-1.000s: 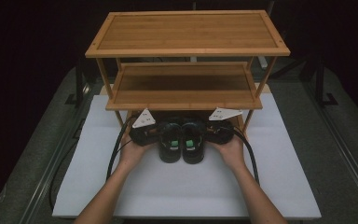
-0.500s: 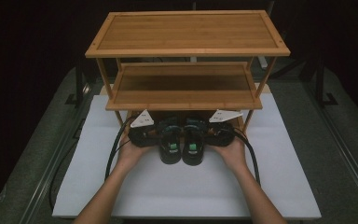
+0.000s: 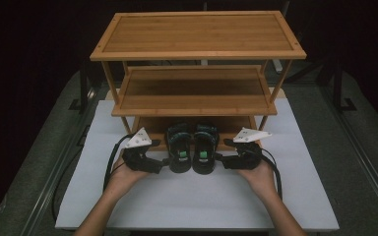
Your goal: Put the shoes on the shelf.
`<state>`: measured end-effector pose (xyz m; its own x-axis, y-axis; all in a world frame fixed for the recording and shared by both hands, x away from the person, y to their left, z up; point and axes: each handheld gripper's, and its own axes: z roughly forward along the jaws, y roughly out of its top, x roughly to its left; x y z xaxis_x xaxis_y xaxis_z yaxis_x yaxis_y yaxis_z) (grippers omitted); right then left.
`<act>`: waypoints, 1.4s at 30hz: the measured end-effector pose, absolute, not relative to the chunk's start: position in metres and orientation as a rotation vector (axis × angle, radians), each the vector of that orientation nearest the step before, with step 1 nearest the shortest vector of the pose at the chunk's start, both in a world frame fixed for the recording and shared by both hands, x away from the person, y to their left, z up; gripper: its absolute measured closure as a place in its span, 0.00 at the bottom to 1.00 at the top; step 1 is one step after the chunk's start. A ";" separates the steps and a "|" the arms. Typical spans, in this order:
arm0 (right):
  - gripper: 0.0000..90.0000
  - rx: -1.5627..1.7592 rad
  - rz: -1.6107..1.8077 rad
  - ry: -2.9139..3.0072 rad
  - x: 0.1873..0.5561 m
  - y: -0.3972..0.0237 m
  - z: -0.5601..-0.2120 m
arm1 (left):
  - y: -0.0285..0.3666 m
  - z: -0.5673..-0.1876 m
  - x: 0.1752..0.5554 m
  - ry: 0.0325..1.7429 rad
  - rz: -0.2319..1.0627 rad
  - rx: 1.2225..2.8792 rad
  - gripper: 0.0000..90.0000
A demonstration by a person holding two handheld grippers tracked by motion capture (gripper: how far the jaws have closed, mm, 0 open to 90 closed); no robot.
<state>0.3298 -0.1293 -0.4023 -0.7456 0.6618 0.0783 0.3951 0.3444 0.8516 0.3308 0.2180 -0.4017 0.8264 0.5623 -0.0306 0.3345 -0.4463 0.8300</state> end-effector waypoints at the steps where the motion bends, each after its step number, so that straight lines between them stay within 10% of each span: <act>1: 0.33 0.952 1.349 2.337 0.327 -0.131 -0.404 | 0.219 -0.405 0.328 0.667 0.310 2.082 0.16; 12: 0.19 1.010 1.220 2.416 0.317 -0.128 -0.428 | 0.213 -0.435 0.326 0.721 0.314 2.181 0.01; 42: 0.17 0.949 1.117 2.482 0.331 -0.085 -0.452 | 0.181 -0.452 0.352 0.640 0.331 2.242 0.07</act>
